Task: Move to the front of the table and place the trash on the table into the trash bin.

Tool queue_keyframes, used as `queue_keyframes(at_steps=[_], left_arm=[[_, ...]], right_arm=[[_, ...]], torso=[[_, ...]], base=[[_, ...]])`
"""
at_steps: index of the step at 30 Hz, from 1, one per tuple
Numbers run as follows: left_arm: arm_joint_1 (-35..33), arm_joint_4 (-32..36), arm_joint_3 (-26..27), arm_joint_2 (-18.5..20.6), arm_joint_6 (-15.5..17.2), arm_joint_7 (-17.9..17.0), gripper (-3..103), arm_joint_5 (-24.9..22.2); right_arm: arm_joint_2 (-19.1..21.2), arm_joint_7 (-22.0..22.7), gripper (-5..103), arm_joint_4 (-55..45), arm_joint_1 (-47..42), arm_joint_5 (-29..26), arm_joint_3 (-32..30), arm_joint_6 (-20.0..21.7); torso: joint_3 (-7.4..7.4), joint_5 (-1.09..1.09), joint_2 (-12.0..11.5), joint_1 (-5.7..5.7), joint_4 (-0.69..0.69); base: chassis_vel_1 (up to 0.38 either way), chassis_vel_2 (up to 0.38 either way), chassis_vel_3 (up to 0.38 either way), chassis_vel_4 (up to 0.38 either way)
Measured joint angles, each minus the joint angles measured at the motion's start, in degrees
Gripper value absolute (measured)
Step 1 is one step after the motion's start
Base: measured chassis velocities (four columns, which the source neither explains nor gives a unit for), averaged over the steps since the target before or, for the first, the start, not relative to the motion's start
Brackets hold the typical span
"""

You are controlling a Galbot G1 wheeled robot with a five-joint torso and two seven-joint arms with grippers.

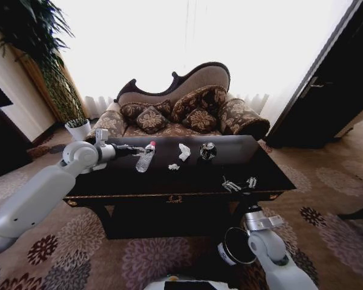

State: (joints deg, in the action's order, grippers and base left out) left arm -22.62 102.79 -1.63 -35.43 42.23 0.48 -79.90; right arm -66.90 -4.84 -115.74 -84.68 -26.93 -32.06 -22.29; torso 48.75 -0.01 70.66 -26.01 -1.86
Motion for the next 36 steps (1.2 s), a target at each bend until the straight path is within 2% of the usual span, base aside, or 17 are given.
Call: queue_keyframes(at_steps=[2,5,7,11,13,17,20,23,28,36], left_arm=[[-0.18,-0.79,0.22,-0.53,0.0,1.59,100,1.12],[-0.59,-1.46,1.08,-1.92,0.0,1.89,100,0.22],[-1.56,-1.83,2.6,-3.36,0.0,0.37,100,-2.54],[-2.15,-2.09,3.33,-3.92,0.0,-2.08,100,-4.47],[-2.13,-2.07,3.3,-3.95,0.0,-3.18,100,-4.88],[-0.51,-2.05,1.83,-3.95,0.0,-7.63,100,-5.18],[0.51,-1.72,1.46,-3.86,0.0,-9.17,100,-5.33],[0.95,0.1,1.4,-3.2,-0.01,-10.95,100,-8.58],[-0.53,2.23,1.51,-1.92,-0.03,-12.2,100,-11.89],[-2.8,2.85,1.56,-1.57,-0.05,-12.3,100,-13.1]], right_arm=[[-0.04,-0.02,100,0.04,-0.17,0.05,-0.05,-0.06],[-0.1,-0.03,100,0.07,-0.43,0.07,-0.21,-0.17],[-0.13,-0.05,100,0.09,-0.7,0.18,-0.48,-0.23],[-0.12,-0.05,100,0.21,-0.91,0.29,-0.83,-0.25],[-0.18,-0.05,100,0.31,-0.94,0.36,-0.84,-0.26],[-0.73,-0.06,100,0.62,-0.91,0.77,-0.52,-0.28],[-0.77,-0.06,100,0.83,-0.83,0.81,-0.38,-0.28],[-0.9,-0.06,100,0.95,-0.77,0.88,-0.31,-0.28],[-1.13,-0.06,100,0.89,-0.86,1.01,-0.31,-0.28],[-1.27,-0.06,100,0.81,-1.13,1.21,-0.38,-0.28]], torso=[[0.0,0.0,0.0,0.0,0.0],[0.0,-0.01,0.0,0.0,0.0],[0.0,-0.01,0.0,0.0,-0.01],[0.0,0.0,0.0,0.0,-0.01],[0.0,0.0,0.0,0.0,-0.01],[0.0,-0.01,0.0,0.0,0.0],[0.0,0.0,0.0,0.0,0.0],[0.0,0.0,0.0,0.0,-0.01],[0.0,0.0,0.0,0.01,0.0],[0.0,-0.01,0.0,0.0,-0.01]], base=[[0.0,0.0,0.0,0.0],[0.0,0.0,0.0,0.0],[0.0,0.0,0.0,0.0],[0.0,0.0,0.0,0.0],[0.0,0.0,0.0,0.0],[0.0,0.0,0.0,0.0],[0.0,0.0,0.0,0.0],[0.0,0.0,0.0,0.0],[0.0,0.0,0.0,0.0],[0.0,0.0,0.0,0.0]])
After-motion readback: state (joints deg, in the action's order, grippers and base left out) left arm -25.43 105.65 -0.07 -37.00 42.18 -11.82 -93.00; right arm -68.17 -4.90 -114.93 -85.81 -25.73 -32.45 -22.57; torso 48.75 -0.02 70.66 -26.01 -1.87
